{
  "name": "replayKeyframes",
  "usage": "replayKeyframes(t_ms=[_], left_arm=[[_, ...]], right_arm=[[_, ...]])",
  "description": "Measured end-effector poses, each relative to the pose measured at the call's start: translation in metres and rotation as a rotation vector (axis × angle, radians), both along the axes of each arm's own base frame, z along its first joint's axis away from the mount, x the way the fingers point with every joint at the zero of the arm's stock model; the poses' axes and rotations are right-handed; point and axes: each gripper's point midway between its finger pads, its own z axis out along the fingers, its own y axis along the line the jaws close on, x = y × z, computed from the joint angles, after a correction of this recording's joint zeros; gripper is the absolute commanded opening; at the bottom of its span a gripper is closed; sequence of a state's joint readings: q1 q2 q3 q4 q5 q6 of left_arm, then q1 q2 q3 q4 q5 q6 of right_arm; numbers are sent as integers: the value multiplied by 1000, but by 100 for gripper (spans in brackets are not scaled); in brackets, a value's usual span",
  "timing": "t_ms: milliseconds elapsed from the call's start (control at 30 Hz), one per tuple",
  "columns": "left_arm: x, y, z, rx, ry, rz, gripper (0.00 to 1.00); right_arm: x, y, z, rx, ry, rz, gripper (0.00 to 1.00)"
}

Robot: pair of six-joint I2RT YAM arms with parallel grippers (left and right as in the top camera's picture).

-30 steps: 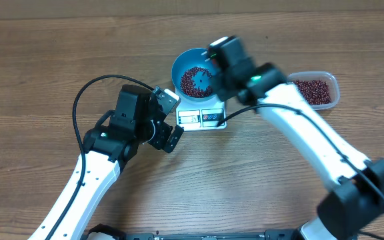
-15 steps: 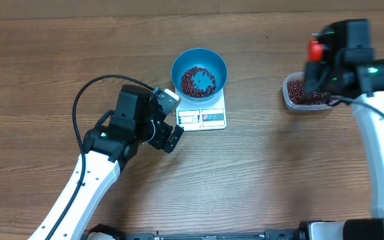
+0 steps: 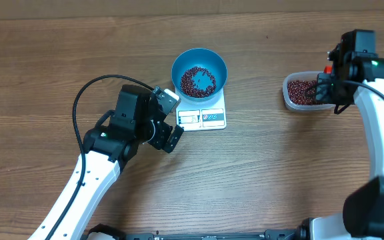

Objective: Scoop item into bowl and weigh 150g on scale
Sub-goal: 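Move the empty scoop back right to the bean tub, then dip the red scoop into the tub and scoop beans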

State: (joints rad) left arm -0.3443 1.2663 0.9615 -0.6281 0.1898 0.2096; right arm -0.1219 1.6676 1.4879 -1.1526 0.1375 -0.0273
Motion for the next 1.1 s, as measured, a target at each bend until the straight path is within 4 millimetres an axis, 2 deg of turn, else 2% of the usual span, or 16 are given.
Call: replayKeyframes(t_ms=[433,667,1100], left_arm=[[0,0,0,0,0,0,100],[0,0,0,0,0,0,100],[0,0,0,0,0,0,100]], right_arm=[[0,-14,-60,-61,186,-14,4],[3,-13,-62,-50,177,-12,4],[10,15,-66,99,155,68,4]])
